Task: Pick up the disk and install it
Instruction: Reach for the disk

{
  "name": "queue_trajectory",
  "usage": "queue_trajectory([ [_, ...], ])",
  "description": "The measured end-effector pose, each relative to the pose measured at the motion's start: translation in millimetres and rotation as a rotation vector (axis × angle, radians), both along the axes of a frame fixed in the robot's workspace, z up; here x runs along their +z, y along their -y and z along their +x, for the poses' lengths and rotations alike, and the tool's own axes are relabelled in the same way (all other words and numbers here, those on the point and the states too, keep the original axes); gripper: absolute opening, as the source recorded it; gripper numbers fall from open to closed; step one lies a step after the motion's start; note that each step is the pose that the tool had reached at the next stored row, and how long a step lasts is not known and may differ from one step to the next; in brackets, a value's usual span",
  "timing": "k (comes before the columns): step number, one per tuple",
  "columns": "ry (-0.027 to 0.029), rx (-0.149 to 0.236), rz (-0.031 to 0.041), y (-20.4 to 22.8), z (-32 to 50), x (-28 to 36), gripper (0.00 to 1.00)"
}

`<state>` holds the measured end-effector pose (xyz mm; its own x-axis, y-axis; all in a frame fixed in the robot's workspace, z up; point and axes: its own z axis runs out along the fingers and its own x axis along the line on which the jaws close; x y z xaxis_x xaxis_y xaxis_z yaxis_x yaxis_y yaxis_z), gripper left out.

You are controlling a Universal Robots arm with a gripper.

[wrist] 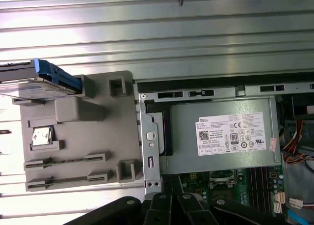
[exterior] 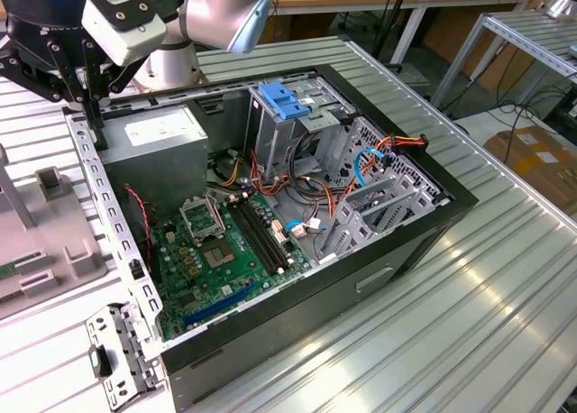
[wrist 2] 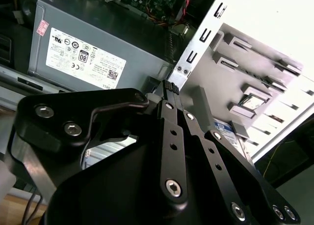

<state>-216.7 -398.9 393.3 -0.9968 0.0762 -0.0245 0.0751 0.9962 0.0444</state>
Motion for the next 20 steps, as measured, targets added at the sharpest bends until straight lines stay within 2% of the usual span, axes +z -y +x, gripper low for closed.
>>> queue_trajectory([
  [20, -0.0001, 0.000, 0.0000, 0.0, -13.0, 0.0, 0.11],
])
